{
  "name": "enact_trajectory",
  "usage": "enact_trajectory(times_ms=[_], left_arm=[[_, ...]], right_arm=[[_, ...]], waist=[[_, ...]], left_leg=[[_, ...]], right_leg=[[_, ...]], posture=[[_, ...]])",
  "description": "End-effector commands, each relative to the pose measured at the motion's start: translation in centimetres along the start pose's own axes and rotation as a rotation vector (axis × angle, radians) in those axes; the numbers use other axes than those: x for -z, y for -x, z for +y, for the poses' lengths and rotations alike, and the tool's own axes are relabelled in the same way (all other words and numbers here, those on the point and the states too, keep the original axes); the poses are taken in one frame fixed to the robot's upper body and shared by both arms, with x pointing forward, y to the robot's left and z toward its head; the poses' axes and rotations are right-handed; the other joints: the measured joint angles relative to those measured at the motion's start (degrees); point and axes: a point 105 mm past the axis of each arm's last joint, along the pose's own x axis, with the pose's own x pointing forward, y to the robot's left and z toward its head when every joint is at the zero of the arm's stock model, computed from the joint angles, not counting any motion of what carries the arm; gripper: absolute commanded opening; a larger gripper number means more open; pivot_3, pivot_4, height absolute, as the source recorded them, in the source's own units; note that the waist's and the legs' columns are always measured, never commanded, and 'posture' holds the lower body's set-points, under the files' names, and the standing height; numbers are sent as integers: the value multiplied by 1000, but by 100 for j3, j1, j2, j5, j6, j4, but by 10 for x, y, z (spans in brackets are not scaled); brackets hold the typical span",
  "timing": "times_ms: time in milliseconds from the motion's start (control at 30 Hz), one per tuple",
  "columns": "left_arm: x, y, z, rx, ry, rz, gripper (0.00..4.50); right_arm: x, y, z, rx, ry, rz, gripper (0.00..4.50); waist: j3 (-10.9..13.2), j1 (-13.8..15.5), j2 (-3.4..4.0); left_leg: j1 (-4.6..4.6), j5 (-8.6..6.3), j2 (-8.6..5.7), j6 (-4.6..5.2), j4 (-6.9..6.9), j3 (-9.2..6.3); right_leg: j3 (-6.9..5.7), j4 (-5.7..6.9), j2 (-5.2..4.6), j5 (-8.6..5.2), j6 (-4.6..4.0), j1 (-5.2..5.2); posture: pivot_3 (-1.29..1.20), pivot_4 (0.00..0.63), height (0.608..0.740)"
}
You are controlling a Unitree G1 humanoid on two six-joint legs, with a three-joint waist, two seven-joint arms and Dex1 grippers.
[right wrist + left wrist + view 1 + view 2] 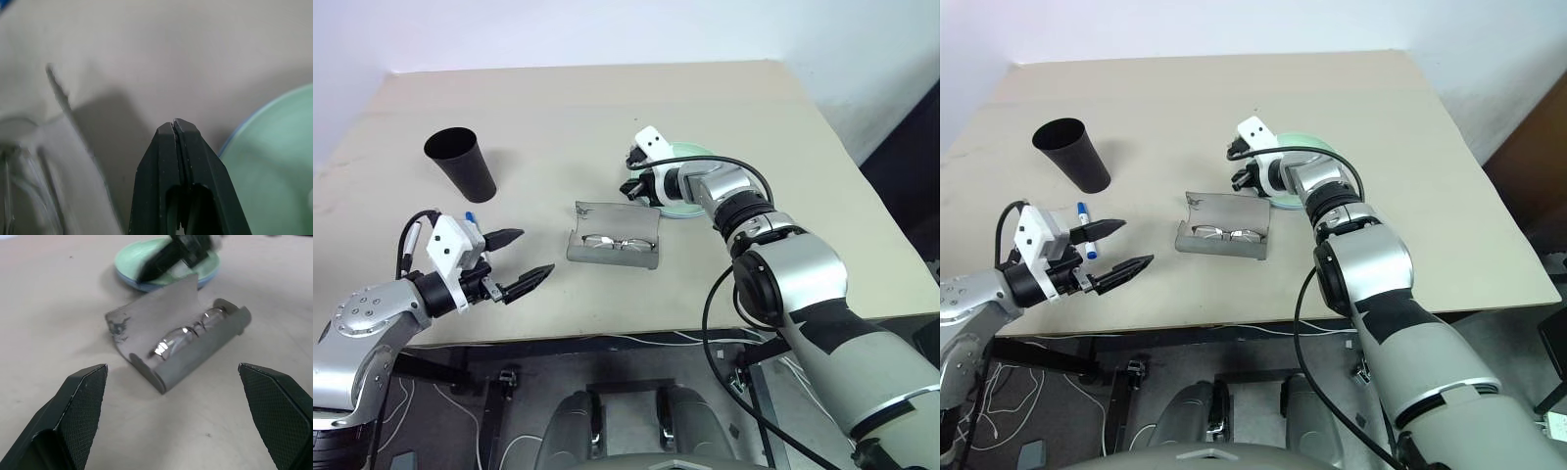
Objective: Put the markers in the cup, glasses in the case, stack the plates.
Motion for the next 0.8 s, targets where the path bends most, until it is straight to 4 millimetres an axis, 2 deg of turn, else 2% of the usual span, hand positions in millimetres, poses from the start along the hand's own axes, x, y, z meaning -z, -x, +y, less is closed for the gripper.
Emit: enact_trajectory(times_ms=[33, 300, 467, 667, 733, 800], left_arm=[[-6, 8, 7, -38, -20, -8, 4500], [-10, 14, 21, -115, -18, -21, 4500], [-9, 15, 29, -169, -30, -26, 4500], [-8, 12, 32, -188, -21, -40, 4500], [-9, 12, 36, -211, -17, -50, 4500], [-10, 12, 39, -236, -9, -61, 4500]], right_arm=[[-13, 0, 15, -96, 48, 10, 33], [0, 0, 43, -311, 67, 126, 33], [15, 7, 53, -410, 163, 126, 33], [33, 15, 68, -448, 145, 94, 33], [30, 18, 72, -450, 145, 47, 33], [17, 24, 72, -439, 139, -46, 33]], waist=[[-1, 0, -1], [-2, 1, -3], [-3, 27, -4], [-6, 30, -9], [-6, 26, -10], [-6, 20, -10]], left_leg=[[2, 0, 0, 0, 1, 0], [29, 0, 2, 0, 6, -3], [29, 0, 2, 0, 6, -5], [29, -1, 0, 2, 5, -9], [33, 0, 2, 0, 5, -11], [38, 1, 2, -2, 7, -10]], right_leg=[[-1, 0, 2, 0, 0, 1], [-1, 7, 9, 0, 0, 27], [-2, 5, 7, 0, 1, 29], [-5, 0, 3, 1, 1, 33], [-5, 4, 4, 1, 1, 34], [-5, 11, 4, 1, 1, 34]], posture=[[0, 150, 740], [0, 150, 740], [0, 150, 740], [0, 150, 740], [0, 150, 740], [0, 150, 740]])
